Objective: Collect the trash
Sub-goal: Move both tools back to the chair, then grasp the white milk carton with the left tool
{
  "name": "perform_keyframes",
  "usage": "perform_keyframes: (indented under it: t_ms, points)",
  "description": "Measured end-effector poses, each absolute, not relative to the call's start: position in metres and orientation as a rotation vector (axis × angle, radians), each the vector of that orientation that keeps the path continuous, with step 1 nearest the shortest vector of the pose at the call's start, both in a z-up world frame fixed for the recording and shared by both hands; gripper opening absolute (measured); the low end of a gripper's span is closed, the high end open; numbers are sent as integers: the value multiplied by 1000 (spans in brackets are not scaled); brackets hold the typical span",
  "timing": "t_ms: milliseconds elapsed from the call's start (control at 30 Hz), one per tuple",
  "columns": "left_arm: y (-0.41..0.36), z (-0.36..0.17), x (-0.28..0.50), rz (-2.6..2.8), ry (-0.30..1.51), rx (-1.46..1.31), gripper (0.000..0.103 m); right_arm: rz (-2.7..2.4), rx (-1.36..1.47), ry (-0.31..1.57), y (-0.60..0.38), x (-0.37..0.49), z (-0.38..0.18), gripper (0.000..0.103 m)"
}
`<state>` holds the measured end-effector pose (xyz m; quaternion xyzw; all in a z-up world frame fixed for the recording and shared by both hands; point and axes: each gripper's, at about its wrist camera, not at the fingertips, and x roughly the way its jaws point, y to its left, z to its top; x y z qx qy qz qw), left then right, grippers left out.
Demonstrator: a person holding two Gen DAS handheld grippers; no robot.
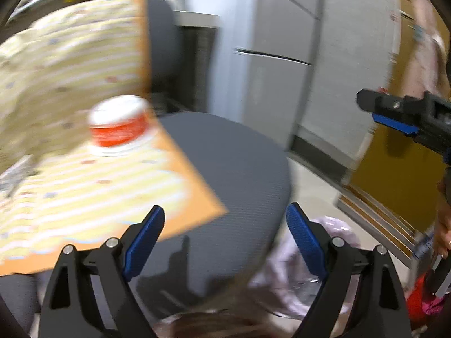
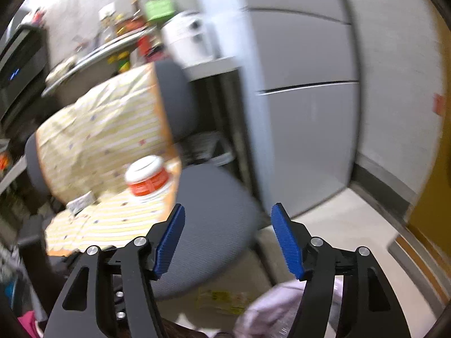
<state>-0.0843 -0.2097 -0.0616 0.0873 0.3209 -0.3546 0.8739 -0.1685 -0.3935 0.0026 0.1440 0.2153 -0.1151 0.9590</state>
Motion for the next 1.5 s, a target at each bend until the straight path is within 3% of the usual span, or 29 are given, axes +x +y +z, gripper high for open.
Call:
perform_keyframes:
  t_ms: [367,567,733,833,1300,1333,1367,1500]
  points:
    - [-75,-46,14,-325,671,79,86,-62,213,553,-311,43,-6,65]
    - [-10,-47,65,-184,684,41,86,-91,202,606,-294,115,-20,65]
    - [32,-55,129,-202,700,32,86,-93,195,601,-286,137,-17,65]
    - [48,-68,170,-275,774,-7,97,-79,184,591,-280,140,-14,65]
    - [46,-113,245,-419,951,115,96,-56,153,609,-273,156,-17,67]
    - [44,-113,242,-431,950,125,95,-58,155,611,-273,157,-18,67]
    - [42,-111,238,-429,937,141,85,-66,160,611,-274,157,-18,67]
    - [34,-101,209,-368,869,180,80,-118,181,605,-283,159,-18,67]
